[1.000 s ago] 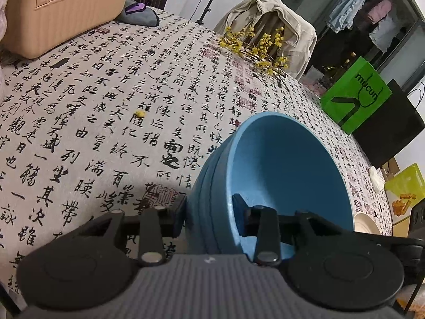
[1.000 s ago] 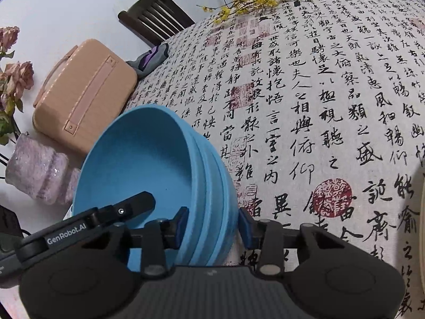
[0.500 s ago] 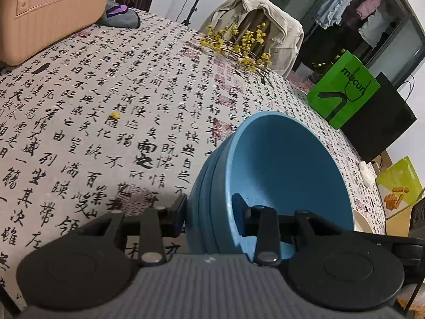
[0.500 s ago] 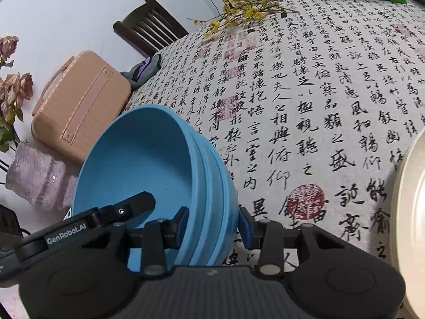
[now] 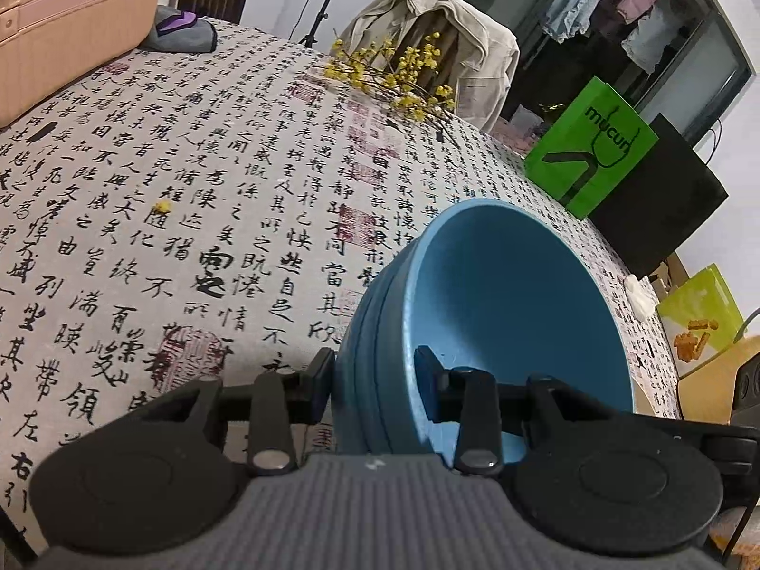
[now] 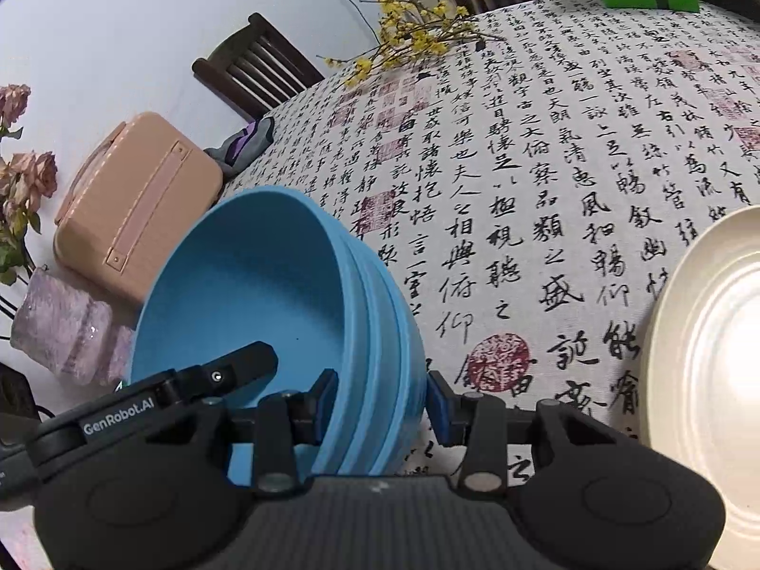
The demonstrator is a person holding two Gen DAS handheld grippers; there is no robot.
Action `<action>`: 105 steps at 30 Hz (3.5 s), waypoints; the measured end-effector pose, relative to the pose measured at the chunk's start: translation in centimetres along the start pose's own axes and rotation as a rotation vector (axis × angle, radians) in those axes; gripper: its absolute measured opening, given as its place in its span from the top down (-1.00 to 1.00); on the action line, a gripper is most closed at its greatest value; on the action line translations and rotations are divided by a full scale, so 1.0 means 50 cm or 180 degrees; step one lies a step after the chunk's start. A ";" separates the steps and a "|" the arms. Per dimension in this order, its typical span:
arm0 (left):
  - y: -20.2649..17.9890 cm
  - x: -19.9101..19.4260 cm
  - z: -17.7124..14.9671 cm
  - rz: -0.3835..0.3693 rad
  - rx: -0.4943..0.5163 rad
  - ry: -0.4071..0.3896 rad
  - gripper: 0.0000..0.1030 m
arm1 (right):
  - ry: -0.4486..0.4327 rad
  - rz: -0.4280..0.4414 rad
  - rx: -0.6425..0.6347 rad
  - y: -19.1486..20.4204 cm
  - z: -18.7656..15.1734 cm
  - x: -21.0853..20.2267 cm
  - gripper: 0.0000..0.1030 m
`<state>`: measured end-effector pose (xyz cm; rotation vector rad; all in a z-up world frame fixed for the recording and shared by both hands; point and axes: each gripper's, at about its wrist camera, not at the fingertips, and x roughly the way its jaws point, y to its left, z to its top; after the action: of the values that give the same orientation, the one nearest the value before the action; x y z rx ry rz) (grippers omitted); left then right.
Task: Organize plates and bowls
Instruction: 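Carry the blue bowl stack with both grippers toward the cream plate stack, then lower the blue bowl stack onto the cream plates and open both grippers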
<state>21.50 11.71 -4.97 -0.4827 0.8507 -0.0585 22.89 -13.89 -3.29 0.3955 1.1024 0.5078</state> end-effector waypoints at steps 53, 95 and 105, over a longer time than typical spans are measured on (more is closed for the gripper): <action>-0.235 0.083 -0.056 -0.0320 0.0477 0.0191 0.29 | -0.0406 -0.0232 0.0387 -0.203 -0.016 -0.171 0.24; -0.396 0.215 -0.120 -0.0607 0.0701 0.0658 0.29 | -0.0593 -0.0548 0.0838 -0.395 -0.029 -0.262 0.24; -0.392 0.217 -0.124 -0.0669 0.0694 0.0632 -0.03 | -0.0717 -0.0385 0.0663 -0.410 -0.024 -0.270 -0.08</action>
<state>26.91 -10.75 -7.61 -0.3630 0.9725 -0.3940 20.87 -38.31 -4.89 0.5507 0.9563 0.2350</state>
